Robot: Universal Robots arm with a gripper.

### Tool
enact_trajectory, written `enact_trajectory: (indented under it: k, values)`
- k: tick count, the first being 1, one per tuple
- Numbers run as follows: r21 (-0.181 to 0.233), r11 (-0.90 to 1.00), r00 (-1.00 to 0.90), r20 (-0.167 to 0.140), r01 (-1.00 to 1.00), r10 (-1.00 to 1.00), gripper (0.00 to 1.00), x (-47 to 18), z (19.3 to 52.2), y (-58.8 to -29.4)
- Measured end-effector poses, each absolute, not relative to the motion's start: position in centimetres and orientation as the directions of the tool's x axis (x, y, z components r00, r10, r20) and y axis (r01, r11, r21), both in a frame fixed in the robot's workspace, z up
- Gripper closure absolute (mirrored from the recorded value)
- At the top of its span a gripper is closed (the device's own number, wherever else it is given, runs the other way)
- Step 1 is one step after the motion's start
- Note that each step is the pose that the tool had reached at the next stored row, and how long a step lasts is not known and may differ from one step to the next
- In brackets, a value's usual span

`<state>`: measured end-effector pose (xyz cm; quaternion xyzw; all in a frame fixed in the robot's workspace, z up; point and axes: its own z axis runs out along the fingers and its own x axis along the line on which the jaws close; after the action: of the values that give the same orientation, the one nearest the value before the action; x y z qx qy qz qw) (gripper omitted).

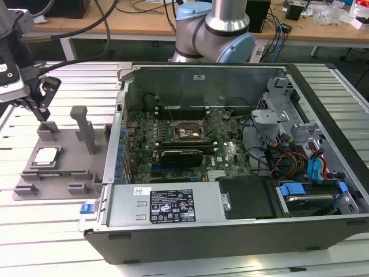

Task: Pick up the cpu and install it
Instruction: 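Pick up the cpu and move it towards the insertion slot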

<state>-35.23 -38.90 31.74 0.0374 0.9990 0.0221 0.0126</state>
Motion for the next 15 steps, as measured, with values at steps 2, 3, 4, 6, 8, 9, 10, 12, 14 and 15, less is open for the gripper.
enact_trajectory:
  k: [2,3,4,6,8,9,10,12,14,15]
  values:
    - [0.045,0.996,-0.997,-0.023,0.074,0.075,0.89,-35.36,31.54,-38.90]
    - [0.045,0.996,-0.997,-0.024,0.074,0.075,0.89,-35.39,31.49,-38.90]
    - [0.045,0.996,-0.997,-0.024,0.074,0.075,0.89,-35.43,31.44,-38.90]
    - [0.045,0.996,-0.997,-0.024,0.074,0.075,0.89,-35.49,31.31,-38.90]
    - [0.045,0.996,-0.997,-0.023,0.074,0.075,0.89,-35.54,31.17,-38.90]
    - [0.045,0.996,-0.997,-0.024,0.074,0.075,0.89,-35.57,31.08,-38.90]
    - [0.045,0.996,-0.997,-0.024,0.074,0.075,0.89,-35.58,31.04,-38.90]
    - [0.045,0.996,-0.997,-0.023,0.074,0.075,0.89,-35.62,30.91,-38.90]
    - [0.045,0.996,-0.997,-0.024,0.074,0.075,0.89,-35.67,30.70,-38.90]
    - [0.045,0.996,-0.997,-0.024,0.074,0.075,0.89,-35.70,30.62,-38.90]
